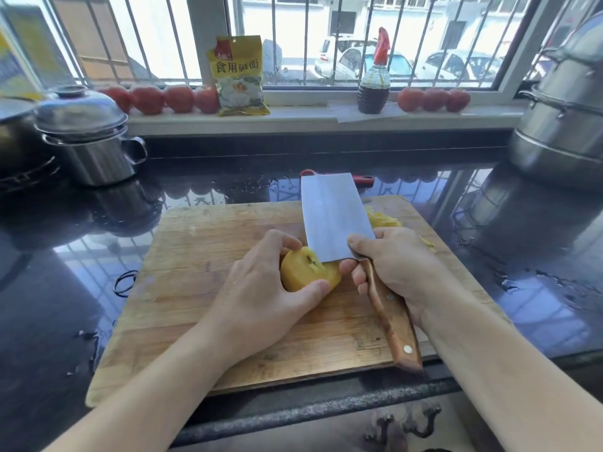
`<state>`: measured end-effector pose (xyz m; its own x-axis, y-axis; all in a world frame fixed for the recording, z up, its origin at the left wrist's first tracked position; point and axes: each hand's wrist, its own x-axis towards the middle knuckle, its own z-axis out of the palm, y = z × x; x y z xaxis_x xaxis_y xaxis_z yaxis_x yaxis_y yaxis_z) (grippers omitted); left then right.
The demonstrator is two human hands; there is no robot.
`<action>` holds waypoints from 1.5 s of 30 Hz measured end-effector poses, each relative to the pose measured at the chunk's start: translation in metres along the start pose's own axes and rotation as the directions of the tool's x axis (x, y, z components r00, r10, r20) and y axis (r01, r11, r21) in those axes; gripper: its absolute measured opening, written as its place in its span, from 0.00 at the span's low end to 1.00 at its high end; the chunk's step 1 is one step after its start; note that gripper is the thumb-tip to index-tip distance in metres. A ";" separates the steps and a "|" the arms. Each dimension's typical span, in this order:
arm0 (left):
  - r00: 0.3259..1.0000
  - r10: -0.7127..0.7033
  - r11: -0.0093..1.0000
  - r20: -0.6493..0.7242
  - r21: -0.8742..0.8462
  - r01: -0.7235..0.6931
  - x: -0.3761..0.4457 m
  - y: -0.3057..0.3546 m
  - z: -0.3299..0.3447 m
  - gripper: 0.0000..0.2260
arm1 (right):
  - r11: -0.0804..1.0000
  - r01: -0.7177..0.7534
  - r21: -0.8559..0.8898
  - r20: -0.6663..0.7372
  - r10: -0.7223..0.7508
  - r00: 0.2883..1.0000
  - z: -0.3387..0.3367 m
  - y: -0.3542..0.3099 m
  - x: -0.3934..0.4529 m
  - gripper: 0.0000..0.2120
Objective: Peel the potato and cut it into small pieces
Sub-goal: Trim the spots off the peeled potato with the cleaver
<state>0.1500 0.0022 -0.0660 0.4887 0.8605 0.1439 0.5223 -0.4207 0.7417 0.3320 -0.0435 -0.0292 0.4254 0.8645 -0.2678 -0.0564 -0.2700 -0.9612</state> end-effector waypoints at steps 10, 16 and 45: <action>0.992 0.108 0.994 -0.070 0.032 -0.106 -0.001 0.001 -0.001 0.23 | 1.000 0.013 0.020 0.009 -0.013 1.000 -0.004 -0.001 0.005 0.08; 0.989 0.145 0.985 0.002 0.093 -0.144 0.015 0.014 -0.013 0.17 | 0.987 0.137 -0.084 -0.036 -0.140 0.990 -0.013 -0.005 -0.001 0.07; 0.878 0.162 0.889 0.451 0.320 -0.329 0.075 0.044 -0.064 0.06 | 0.985 0.139 -0.107 -0.092 -0.149 0.985 -0.057 -0.010 -0.006 0.08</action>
<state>0.1648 0.0668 0.0193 0.8288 0.5574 -0.0489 0.5271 -0.7485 0.4023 0.3811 -0.0702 -0.0142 0.5102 0.8524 -0.1147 0.1000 -0.1913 -0.9764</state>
